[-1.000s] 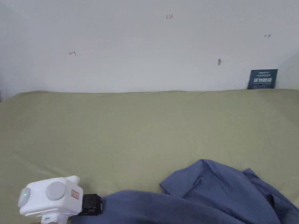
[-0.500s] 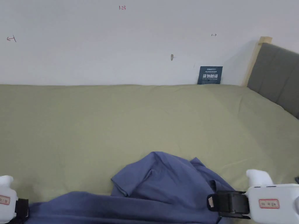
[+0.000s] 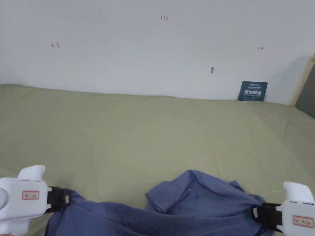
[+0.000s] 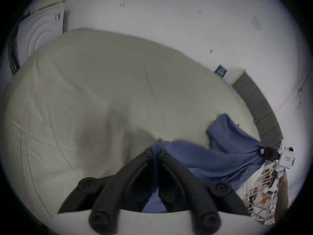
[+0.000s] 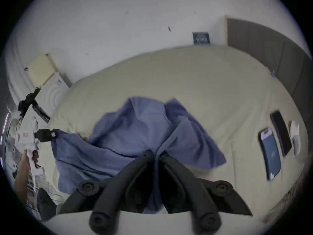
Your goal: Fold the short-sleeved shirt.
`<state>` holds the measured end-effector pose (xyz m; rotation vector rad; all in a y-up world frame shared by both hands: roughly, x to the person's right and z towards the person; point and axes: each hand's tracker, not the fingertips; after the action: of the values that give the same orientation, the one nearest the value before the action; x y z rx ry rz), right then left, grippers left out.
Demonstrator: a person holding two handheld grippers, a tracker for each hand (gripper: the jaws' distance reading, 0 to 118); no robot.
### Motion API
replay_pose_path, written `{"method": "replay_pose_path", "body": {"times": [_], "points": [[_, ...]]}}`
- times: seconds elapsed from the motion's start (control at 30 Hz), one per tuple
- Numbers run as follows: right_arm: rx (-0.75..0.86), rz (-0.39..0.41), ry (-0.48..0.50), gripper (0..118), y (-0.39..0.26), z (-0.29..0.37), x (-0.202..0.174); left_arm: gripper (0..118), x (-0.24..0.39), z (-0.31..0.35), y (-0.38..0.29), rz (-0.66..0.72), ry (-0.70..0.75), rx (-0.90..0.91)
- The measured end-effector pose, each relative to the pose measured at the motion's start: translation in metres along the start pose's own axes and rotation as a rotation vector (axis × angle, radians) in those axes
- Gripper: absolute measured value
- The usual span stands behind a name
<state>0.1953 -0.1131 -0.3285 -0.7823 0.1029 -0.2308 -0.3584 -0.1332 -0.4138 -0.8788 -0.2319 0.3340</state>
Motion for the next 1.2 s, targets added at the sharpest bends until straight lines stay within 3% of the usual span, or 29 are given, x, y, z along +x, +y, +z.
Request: {"method": "replay_pose_path", "body": {"times": [0.27, 0.5, 0.8, 1.2], "points": [[0.178, 0.105, 0.052, 5, 0.059, 0.035, -0.038, 6, 0.023, 0.067, 0.064, -0.041, -0.114, 0.229], [0.314, 0.11, 0.065, 5, 0.12, 0.057, -0.052, 6, 0.038, 0.112, 0.118, -0.111, -0.104, 0.336], [0.45, 0.202, 0.052, 5, 0.203, 0.088, -0.072, 6, 0.052, 0.158, 0.18, -0.176, -0.088, 0.444], [0.58, 0.166, 0.051, 5, 0.276, 0.081, -0.073, 6, 0.059, 0.187, 0.235, -0.168, -0.036, 0.574]]}}
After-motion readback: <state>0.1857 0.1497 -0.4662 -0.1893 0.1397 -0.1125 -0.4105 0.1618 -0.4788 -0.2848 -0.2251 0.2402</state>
